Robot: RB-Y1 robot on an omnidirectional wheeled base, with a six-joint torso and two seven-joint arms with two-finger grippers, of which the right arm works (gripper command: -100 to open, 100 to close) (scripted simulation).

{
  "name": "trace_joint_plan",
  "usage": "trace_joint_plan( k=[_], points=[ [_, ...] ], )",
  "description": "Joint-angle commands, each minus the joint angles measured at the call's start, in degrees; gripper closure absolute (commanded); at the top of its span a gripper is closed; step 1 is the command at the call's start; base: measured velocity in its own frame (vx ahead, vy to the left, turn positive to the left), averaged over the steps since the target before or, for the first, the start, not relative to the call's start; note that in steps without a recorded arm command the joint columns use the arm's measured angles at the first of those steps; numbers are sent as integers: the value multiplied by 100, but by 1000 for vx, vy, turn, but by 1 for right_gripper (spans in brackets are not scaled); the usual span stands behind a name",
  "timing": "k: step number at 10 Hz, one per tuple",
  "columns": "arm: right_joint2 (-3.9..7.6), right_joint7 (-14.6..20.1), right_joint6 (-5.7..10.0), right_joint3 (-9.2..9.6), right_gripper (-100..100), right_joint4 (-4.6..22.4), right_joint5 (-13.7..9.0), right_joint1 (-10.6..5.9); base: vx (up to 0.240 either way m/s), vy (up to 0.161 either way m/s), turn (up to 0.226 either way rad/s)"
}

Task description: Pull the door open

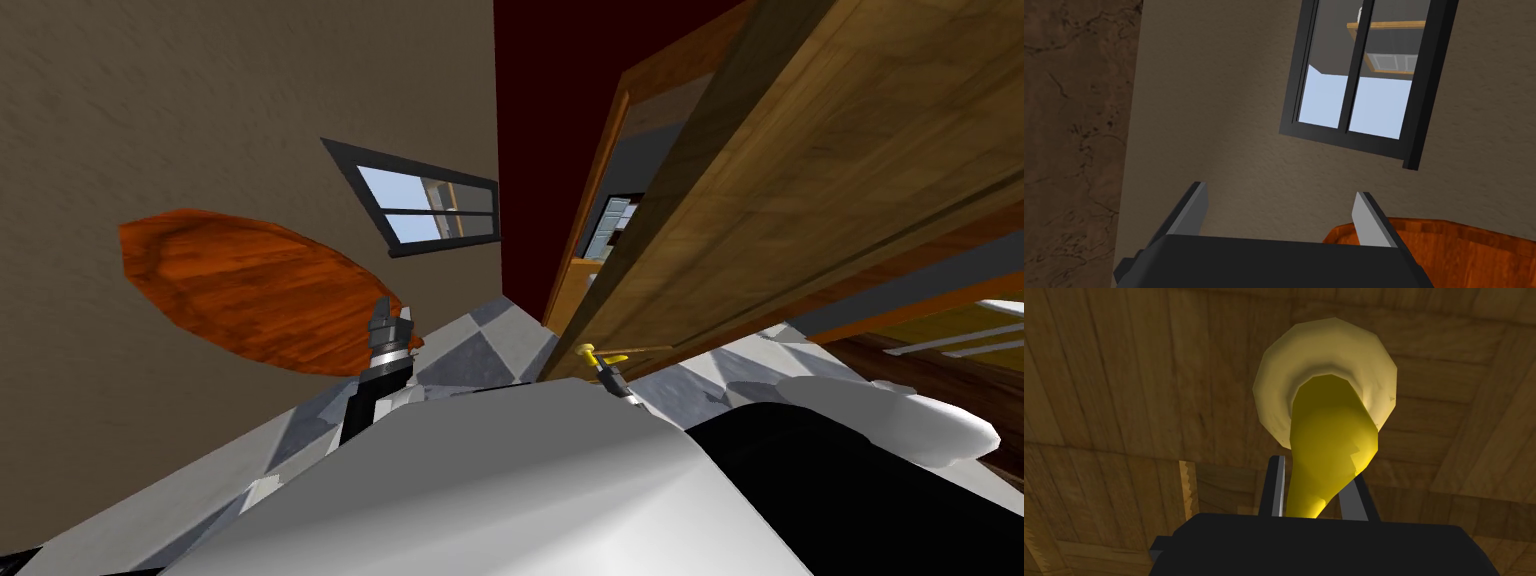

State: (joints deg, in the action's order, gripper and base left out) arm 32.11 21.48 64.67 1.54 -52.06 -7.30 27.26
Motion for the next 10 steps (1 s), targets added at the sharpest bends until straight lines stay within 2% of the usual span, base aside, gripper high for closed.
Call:
trace_joint_plan(
  k=[1,6,7,10],
  points=[
    [36,21,79,8,100,64,9,-19,-228,-55,158],
    [107,84,225,48,100,227,35,-94,-189,-47,118],
    [71,83,203,78,100,232,48,-103,-81,-15,29],
    [113,125,299,111,100,348,66,-156,-169,-32,142]
  ],
)
